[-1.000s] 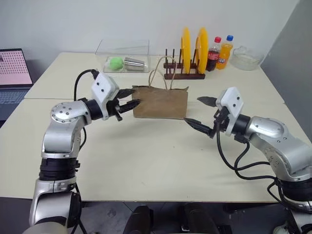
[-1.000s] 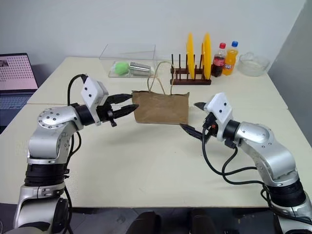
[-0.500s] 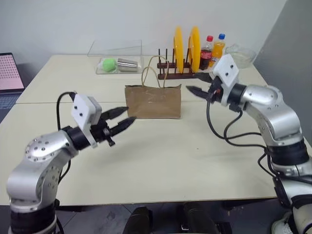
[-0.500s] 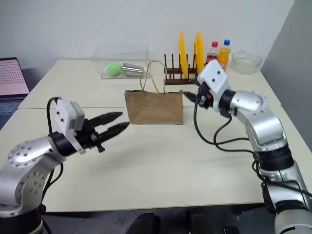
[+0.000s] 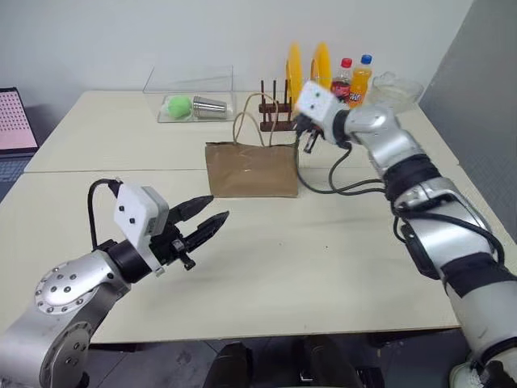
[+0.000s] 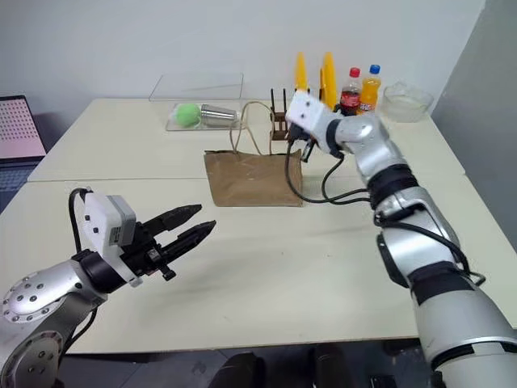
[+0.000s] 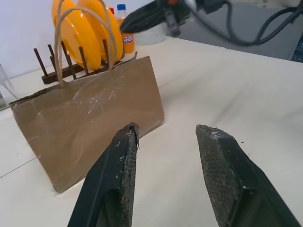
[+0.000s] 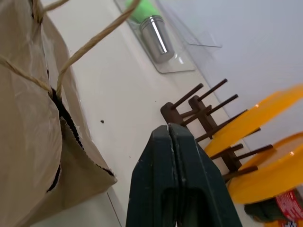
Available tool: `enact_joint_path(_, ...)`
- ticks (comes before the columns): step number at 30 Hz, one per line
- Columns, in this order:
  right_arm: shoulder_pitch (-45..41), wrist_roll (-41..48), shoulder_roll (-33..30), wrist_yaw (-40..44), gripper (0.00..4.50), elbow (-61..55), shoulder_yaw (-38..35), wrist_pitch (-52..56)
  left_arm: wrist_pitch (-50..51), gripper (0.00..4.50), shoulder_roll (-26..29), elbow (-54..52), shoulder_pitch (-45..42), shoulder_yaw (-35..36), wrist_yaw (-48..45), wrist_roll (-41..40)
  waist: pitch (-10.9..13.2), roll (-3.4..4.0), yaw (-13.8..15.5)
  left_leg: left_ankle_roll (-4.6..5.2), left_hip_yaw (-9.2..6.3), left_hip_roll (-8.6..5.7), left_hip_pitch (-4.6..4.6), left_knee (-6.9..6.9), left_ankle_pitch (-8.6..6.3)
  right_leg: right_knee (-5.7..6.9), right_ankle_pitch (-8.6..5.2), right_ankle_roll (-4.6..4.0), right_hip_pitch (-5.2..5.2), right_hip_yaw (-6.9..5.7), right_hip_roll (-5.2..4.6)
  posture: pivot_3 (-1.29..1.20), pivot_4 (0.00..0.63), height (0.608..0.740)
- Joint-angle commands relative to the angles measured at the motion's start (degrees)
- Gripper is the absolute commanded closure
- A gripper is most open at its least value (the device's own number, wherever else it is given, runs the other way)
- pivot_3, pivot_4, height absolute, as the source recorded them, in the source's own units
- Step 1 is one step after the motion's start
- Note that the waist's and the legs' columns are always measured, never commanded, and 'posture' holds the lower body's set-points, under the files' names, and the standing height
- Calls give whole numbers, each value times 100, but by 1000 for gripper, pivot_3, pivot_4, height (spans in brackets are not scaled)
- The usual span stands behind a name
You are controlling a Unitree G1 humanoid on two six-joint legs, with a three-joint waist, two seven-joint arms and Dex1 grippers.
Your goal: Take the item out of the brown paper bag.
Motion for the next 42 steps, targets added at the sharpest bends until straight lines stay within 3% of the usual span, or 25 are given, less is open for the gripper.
enact_joint_path(1,-288,-558,166,-349,4483,569,197,-418,-236,2425,88,-142,26,-84,39,36,0,0,4,0,-1,0,0,-3,0,0,-1,-1,0,0,0,0,150,740)
enact_joint_path(6,-316,-607,304,533,4483,626,73,-826,-508,2425,283,-90,433,-5,-109,209,2,4,18,-1,-2,-2,-3,-9,0,-8,-1,-2,-3,0,-2,0,150,740)
enact_joint_path(10,-76,-315,129,2055,4483,176,-62,-1185,-717,2425,449,-69,778,-11,-298,337,4,7,15,0,-4,-2,4,-26,0,-13,-1,-2,-2,-2,-2,0,150,740)
enact_joint_path(16,928,227,-137,3327,4483,-1796,-202,-677,-1163,2425,981,180,1254,-107,-1034,665,5,9,16,1,-11,0,9,-34,0,-16,-2,-2,1,-8,-1,0,150,740)
enact_joint_path(21,1907,448,-305,3571,4483,-3686,-133,279,-1843,2425,1532,920,1438,-170,-1902,1085,12,23,21,0,-14,0,10,-36,0,-14,-6,-8,0,-12,-1,0,150,740)
enact_joint_path(25,2329,389,-391,3447,4483,-4503,-90,584,-2246,2425,1776,1349,1249,-211,-2366,1205,13,24,23,0,-14,0,9,-36,0,-15,-9,-12,-2,-13,-1,0,150,740)
enact_joint_path(31,3004,1189,-689,3284,4483,-6287,-749,1587,-2724,2425,1958,1757,498,-459,-2766,1315,14,25,45,0,-25,0,2,-36,0,-21,-10,-12,-2,-23,-2,0,150,740)
enact_joint_path(34,3987,1812,-1115,3315,4500,-7743,-1055,2533,-3241,1904,2048,1964,84,-972,-3109,1660,11,21,128,0,-34,0,-3,-37,-1,-36,-9,-10,4,-33,-4,0,150,740)
enact_joint_path(37,4803,2272,-1383,3010,3637,-8943,-1246,3577,-4188,1010,2139,2394,-214,-1456,-3492,2247,14,25,170,0,-31,-1,-6,-40,-2,-47,-9,-10,6,-31,-5,0,150,740)
enact_joint_path(40,5559,2278,-1757,2694,2521,-9690,-1314,3871,-4709,11,2010,2870,-883,-2018,-3729,2564,19,33,174,0,-25,1,-7,-42,-2,-50,-10,-9,1,-27,-4,0,150,740)
enact_joint_path(42,6027,2339,-1972,2499,1781,-10084,-1428,4062,-5080,0,1849,3207,-1354,-2406,-3846,2799,17,32,176,1,-28,2,-5,-40,-2,-49,-27,20,6,-32,-1,0,150,740)
